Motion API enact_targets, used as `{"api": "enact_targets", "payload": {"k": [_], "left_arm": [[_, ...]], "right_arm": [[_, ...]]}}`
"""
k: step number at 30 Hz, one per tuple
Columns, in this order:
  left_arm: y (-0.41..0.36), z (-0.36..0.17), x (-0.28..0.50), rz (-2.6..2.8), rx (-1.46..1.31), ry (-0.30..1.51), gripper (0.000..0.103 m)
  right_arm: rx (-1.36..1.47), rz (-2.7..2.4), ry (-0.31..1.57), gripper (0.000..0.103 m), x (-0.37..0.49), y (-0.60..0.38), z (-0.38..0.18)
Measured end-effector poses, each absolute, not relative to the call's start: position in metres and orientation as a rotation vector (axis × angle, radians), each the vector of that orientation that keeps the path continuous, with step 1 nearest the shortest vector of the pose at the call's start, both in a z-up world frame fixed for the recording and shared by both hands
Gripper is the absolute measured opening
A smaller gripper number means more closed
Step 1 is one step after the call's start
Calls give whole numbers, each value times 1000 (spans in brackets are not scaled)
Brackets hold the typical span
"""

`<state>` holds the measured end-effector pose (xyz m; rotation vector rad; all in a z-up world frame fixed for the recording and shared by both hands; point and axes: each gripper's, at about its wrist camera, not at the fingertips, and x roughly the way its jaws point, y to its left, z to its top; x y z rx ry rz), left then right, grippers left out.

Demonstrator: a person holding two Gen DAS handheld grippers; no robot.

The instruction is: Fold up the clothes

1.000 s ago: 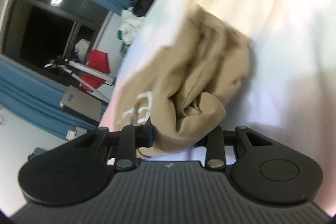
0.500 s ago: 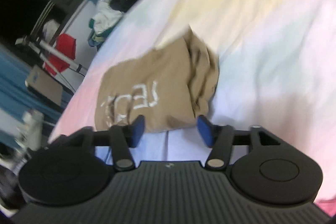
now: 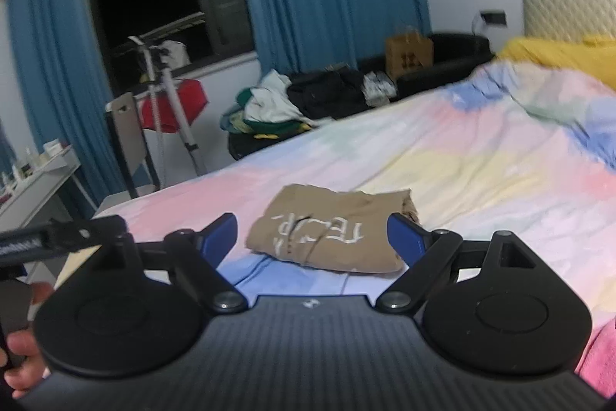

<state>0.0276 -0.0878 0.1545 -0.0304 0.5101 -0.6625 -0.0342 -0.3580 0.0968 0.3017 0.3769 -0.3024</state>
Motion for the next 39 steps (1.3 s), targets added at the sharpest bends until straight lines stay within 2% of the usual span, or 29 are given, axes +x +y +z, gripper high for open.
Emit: {"api": "enact_targets", "payload": {"k": [7, 23, 39], "left_arm": [[-74, 139, -7, -614, 62, 411, 103], [-81, 77, 26, -526, 99, 404, 103], [-82, 61, 36, -498, 91, 424, 103]], "right_arm": [[233, -317, 327, 86, -42, -331, 76], [103, -425, 341, 86, -12, -323, 3], [138, -421, 336, 86, -14, -321, -4]]}}
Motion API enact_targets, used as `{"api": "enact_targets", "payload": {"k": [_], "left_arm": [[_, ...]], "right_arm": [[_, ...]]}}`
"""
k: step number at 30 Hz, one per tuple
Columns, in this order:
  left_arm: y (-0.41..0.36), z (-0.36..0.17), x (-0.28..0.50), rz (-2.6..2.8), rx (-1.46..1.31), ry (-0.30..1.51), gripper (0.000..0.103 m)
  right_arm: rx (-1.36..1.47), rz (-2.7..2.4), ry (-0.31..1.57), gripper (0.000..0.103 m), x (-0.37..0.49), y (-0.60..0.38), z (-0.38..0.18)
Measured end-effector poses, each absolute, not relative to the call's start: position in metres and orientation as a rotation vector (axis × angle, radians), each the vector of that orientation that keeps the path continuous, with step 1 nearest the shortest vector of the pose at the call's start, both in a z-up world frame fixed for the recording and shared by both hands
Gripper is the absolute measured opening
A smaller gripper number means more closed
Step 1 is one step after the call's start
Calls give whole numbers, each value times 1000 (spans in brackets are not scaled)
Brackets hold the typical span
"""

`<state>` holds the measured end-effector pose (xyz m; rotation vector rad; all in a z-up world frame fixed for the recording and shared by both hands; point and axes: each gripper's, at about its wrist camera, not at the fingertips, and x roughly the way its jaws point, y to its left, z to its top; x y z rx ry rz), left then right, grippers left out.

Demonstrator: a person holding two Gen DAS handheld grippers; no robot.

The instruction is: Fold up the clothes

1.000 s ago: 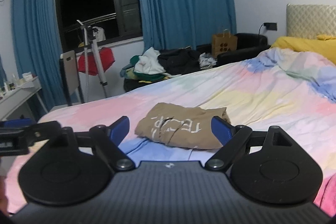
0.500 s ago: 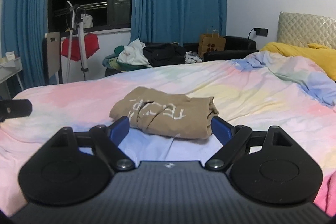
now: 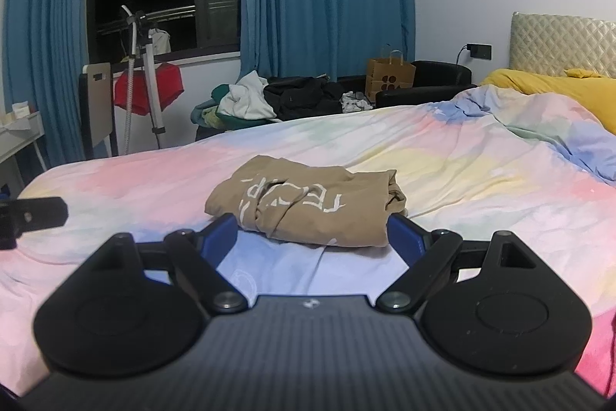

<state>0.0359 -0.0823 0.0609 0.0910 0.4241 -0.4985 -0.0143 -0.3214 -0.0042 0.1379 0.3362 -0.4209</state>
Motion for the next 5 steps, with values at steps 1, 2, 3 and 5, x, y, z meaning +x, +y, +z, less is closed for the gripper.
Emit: {"api": "enact_targets", "payload": {"k": [1, 2, 3, 5], "left_arm": [[-83, 60, 36, -497, 95, 422, 103], [-84, 60, 36, -494, 100, 420, 103], [-84, 59, 36, -494, 101, 421, 103], [-85, 59, 35, -499, 97, 426, 103]], "right_arm": [[141, -420, 335, 86, -15, -322, -4], [141, -422, 333, 86, -15, -322, -4], [141, -423, 331, 86, -15, -322, -4], [144, -420, 332, 86, -15, -321, -5]]}}
